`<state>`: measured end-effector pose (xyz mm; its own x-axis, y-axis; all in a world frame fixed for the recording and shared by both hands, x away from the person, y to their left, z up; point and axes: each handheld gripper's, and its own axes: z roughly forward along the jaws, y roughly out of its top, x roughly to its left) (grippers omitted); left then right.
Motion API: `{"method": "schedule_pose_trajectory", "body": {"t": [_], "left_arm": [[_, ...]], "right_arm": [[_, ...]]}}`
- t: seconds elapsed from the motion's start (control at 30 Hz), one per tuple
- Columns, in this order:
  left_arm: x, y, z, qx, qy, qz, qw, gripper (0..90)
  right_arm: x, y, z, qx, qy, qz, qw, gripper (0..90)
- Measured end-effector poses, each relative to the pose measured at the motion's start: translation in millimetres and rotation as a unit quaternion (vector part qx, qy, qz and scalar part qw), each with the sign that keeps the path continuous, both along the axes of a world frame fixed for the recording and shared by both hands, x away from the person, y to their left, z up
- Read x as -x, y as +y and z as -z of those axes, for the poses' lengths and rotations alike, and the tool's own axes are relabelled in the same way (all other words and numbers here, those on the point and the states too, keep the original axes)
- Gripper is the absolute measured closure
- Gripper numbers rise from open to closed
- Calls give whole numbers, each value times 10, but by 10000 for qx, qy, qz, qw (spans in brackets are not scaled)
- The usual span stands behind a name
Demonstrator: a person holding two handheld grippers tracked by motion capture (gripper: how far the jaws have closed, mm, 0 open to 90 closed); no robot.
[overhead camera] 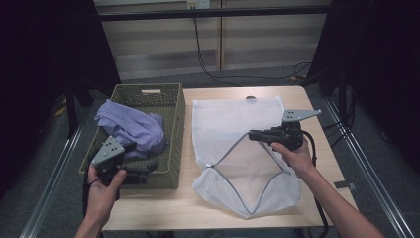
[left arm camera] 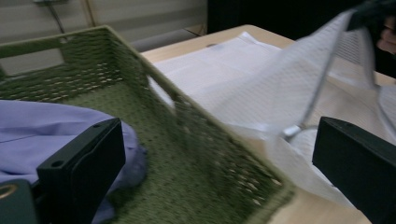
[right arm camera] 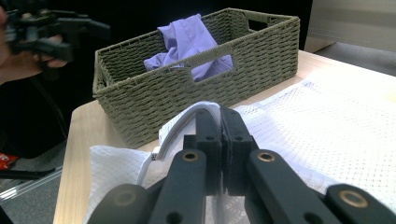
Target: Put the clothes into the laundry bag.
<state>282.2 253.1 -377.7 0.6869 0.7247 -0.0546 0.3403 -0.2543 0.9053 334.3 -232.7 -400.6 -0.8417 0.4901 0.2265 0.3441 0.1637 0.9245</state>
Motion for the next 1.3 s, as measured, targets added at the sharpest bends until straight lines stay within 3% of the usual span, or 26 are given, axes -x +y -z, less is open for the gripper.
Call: {"method": "schedule_pose_trajectory", "body": {"t": [0.13, 0.33, 0.43, 0.67, 0.8, 0.93, 1.17, 1.23, 1.3], "left_arm": [[-134, 78, 1, -29, 111, 33, 9999, 27], [-401, 197, -66, -318, 273, -234, 9988, 39], [-504, 244, -77, -294, 332, -343, 9984, 45], [-736, 243, -44, -535, 534, -417, 9963, 45], [-916, 228, 16, -819, 689, -395, 9935, 69], [-1051, 226, 94, -795, 878, -476, 9918, 70], [-1225, 170, 268, -1069, 1311, -472, 9845, 55], [-1243, 169, 293, -1130, 1300, -509, 9837, 54], [-1289, 172, 349, -1355, 1359, -454, 9804, 54]], "right_arm": [[-3, 4, 6, 17, 7, 3, 10000, 879], [-6, 3, 10, 9, 10, -2, 10000, 879], [-6, 2, 9, 13, 6, -5, 10000, 879], [-16, 8, 22, 35, 23, -13, 10000, 879], [-19, 16, 29, 35, 29, -26, 10000, 879], [-22, 24, 40, 71, 48, -7, 10000, 879], [-33, 34, 55, 88, 83, -12, 9999, 880], [-34, 34, 58, 91, 88, -10, 9999, 880], [-37, 36, 62, 93, 91, -16, 9999, 880]]}}
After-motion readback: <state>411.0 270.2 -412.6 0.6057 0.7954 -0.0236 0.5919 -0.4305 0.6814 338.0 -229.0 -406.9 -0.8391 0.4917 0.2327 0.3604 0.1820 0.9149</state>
